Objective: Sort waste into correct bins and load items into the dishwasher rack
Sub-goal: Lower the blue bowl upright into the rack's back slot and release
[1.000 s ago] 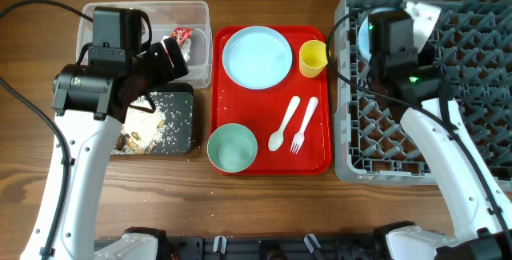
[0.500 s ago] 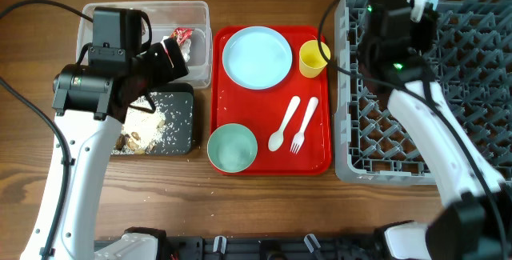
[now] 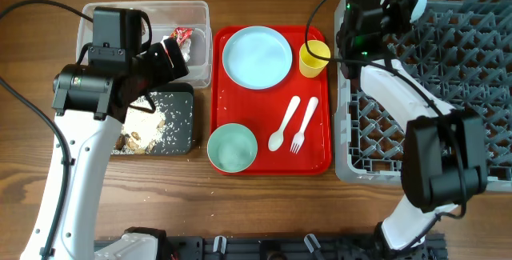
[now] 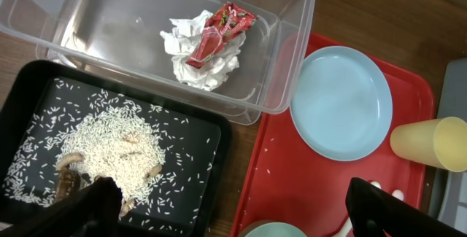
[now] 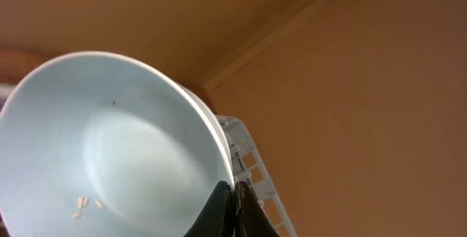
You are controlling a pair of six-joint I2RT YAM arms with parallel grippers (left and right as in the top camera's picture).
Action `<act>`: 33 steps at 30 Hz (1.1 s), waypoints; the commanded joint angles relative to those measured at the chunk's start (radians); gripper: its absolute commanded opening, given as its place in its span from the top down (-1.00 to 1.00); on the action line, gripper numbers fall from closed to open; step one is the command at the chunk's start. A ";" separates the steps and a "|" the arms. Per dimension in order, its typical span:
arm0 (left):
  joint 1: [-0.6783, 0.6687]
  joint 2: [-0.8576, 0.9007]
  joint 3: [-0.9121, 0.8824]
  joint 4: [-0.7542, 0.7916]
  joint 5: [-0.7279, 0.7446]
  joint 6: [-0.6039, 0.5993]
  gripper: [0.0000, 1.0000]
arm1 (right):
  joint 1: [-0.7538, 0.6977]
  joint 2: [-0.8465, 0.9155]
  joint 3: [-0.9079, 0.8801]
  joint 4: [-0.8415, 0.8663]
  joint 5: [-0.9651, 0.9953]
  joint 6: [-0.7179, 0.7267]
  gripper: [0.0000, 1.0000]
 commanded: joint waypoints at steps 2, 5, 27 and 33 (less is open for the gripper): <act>0.005 -0.002 0.013 0.002 -0.010 0.012 -1.00 | -0.003 0.074 0.014 0.011 -0.019 -0.052 0.91; 0.005 -0.002 0.013 0.002 -0.010 0.012 -1.00 | -0.003 0.099 0.014 0.014 -0.023 -0.051 0.91; 0.005 -0.002 0.013 0.002 -0.010 0.012 -1.00 | 0.080 0.112 0.014 0.011 -0.024 -0.158 0.26; 0.005 -0.002 0.013 0.002 -0.010 0.012 -1.00 | 0.127 0.111 0.014 0.012 -0.018 -0.229 -0.12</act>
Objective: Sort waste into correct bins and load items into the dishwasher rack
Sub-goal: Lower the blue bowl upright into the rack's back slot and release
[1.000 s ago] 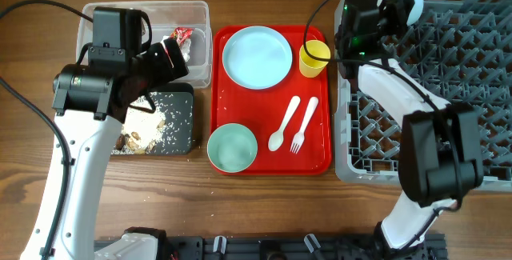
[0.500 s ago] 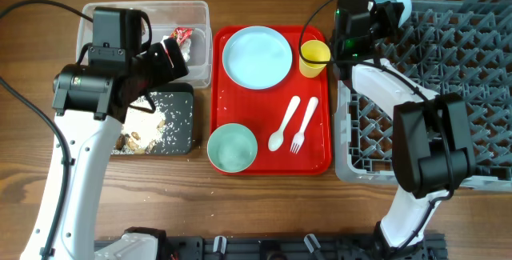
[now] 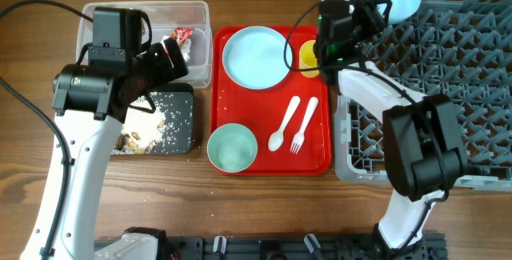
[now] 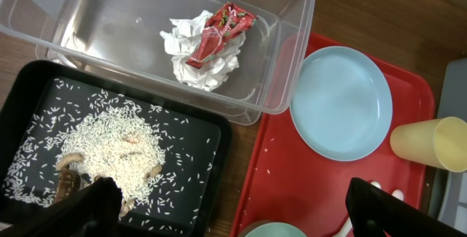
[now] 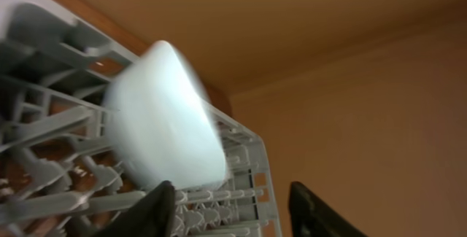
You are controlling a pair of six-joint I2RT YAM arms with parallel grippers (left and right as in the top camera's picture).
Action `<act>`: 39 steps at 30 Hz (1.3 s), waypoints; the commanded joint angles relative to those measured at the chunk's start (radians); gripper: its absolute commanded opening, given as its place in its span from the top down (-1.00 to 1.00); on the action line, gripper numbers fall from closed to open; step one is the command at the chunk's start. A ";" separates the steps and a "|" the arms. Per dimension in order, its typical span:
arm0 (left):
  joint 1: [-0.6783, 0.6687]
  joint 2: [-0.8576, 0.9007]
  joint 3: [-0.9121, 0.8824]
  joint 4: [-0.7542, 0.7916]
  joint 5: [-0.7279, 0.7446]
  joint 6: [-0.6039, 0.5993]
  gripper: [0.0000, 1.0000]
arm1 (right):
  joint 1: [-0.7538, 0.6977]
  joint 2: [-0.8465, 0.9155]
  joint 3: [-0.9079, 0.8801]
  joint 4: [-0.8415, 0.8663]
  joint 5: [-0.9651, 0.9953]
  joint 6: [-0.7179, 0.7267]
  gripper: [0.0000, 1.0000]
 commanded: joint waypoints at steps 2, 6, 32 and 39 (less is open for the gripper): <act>0.005 -0.002 0.013 0.002 -0.010 0.012 -1.00 | 0.038 0.022 0.014 0.002 0.007 -0.049 -0.17; 0.005 -0.002 0.013 0.002 -0.010 0.012 -1.00 | 0.053 0.019 0.014 0.017 0.024 -0.031 -0.20; 0.005 -0.002 0.013 0.002 -0.010 0.012 -1.00 | -0.458 -0.478 0.019 -0.758 -1.346 1.400 -0.54; 0.005 -0.002 0.013 0.002 -0.010 0.012 -1.00 | -0.482 -0.443 0.066 -0.809 -1.255 1.394 -0.47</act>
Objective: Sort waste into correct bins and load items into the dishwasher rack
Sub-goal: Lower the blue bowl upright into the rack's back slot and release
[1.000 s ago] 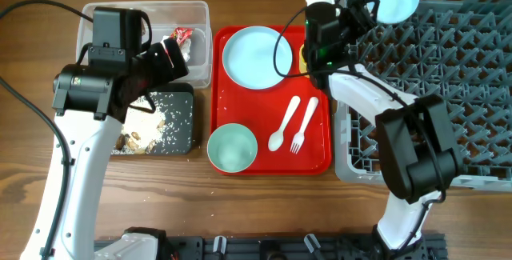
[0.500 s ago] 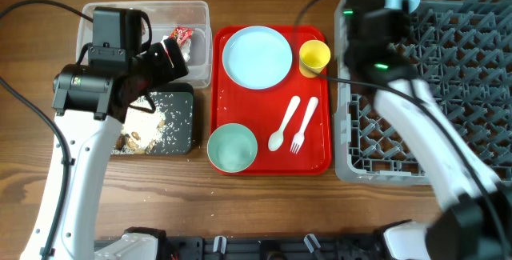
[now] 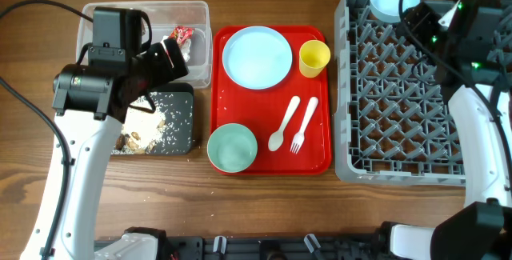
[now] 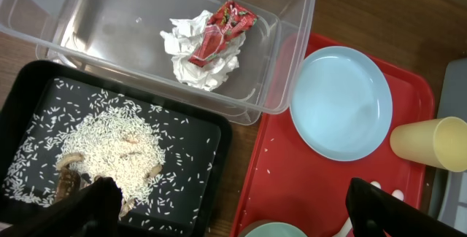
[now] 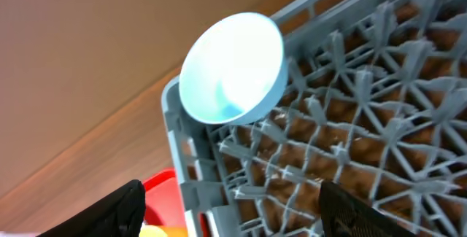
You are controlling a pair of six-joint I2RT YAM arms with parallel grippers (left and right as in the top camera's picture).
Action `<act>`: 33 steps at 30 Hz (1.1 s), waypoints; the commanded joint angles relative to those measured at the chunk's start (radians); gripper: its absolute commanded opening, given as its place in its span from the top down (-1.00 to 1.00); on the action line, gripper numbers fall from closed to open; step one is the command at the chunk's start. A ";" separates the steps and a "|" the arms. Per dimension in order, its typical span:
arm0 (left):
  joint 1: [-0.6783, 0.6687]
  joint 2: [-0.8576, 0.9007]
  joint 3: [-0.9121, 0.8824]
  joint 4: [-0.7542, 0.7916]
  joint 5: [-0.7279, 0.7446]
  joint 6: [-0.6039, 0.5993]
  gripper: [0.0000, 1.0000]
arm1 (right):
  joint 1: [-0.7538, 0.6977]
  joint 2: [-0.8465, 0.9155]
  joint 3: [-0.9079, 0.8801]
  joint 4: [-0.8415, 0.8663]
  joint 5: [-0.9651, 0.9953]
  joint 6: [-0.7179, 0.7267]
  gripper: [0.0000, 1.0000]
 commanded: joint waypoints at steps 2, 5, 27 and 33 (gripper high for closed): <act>0.005 -0.002 0.013 0.002 -0.010 0.012 -1.00 | 0.002 0.057 0.046 0.011 -0.001 0.040 -0.33; 0.005 -0.002 0.013 0.002 -0.010 0.012 -1.00 | 0.003 0.097 0.046 0.004 0.017 0.064 -0.07; 0.005 -0.002 0.013 0.002 -0.010 0.012 -1.00 | 0.021 0.320 0.488 -0.404 0.080 0.028 0.08; 0.005 -0.002 0.013 0.002 -0.010 0.012 -1.00 | 0.020 0.438 0.488 -0.327 0.080 0.039 0.17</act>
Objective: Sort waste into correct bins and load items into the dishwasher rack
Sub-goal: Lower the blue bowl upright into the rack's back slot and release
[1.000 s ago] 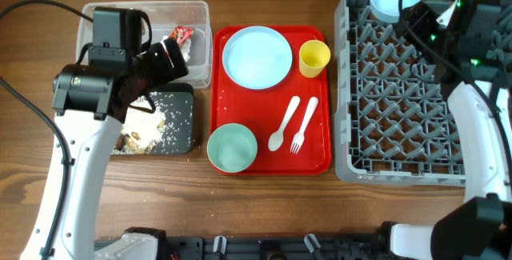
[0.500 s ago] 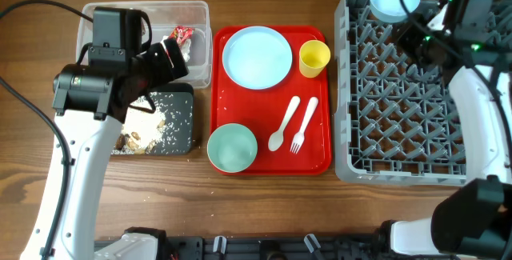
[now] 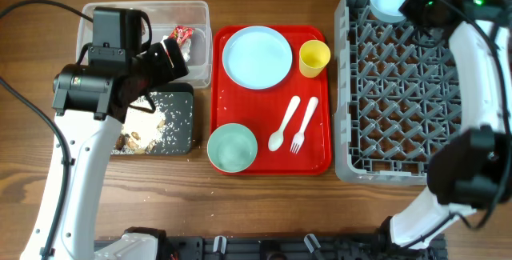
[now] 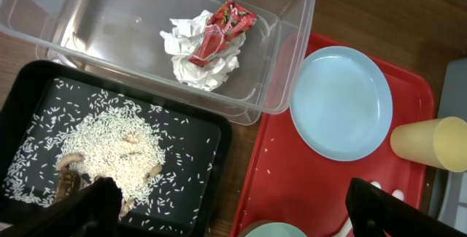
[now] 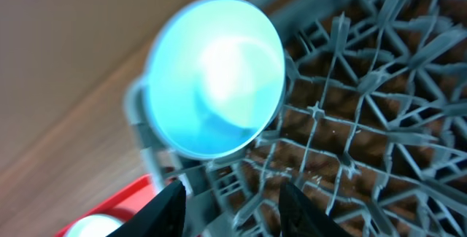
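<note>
A light blue bowl sits in the far left corner of the grey dishwasher rack (image 3: 400,132). My right gripper (image 5: 232,211) hovers open just beside the bowl (image 5: 215,76), holding nothing. On the red tray (image 3: 272,158) lie a light blue plate (image 3: 256,57), a yellow cup (image 3: 314,58), a green bowl (image 3: 232,147), a white spoon (image 3: 283,124) and a white fork (image 3: 304,124). My left gripper (image 4: 233,215) hangs open and empty above the gap between the bins and the tray.
A clear bin (image 4: 87,25) at the back left holds a red wrapper (image 4: 219,33) on crumpled tissue (image 4: 193,65). In front of it a black tray (image 4: 211,186) carries rice and food scraps (image 4: 109,149). Bare wooden table runs along the front.
My right gripper has moved in closer to the blue bowl in the rack corner, and its jaws stand less wide, still open. The left arm and the tray items have not changed.
My right gripper was shut on the blue bowl's rim above the rack's far left corner. Then it was open, with the bowl on that corner. Then it was drawn back to the right, the bowl resting in the rack. Now it is close beside the bowl, open.
</note>
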You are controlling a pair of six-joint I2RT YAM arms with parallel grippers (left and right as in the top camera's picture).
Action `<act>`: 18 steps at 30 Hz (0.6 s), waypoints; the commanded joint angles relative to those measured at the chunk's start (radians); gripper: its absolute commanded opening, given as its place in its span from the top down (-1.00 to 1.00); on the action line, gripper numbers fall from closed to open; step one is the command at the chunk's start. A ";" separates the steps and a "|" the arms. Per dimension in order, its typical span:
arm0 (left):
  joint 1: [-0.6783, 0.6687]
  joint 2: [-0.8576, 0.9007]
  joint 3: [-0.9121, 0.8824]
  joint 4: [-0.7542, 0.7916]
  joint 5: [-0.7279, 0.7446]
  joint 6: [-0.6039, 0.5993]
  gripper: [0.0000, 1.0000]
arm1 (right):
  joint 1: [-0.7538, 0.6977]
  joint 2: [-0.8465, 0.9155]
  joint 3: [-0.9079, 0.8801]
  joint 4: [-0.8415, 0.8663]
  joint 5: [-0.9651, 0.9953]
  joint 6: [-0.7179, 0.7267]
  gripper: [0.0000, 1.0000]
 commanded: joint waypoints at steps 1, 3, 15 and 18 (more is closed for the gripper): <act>0.005 -0.002 0.013 0.002 -0.010 0.012 -1.00 | 0.003 0.053 0.000 0.039 0.033 0.023 0.19; 0.005 -0.002 0.013 0.002 -0.010 0.012 -1.00 | 0.003 0.069 0.000 0.058 0.044 0.033 0.23; 0.005 -0.002 0.013 0.002 -0.010 0.012 -1.00 | -0.005 0.152 0.000 0.106 0.054 0.033 0.35; 0.005 -0.002 0.013 0.002 -0.010 0.012 -1.00 | -0.006 0.164 0.000 0.114 0.055 0.034 0.36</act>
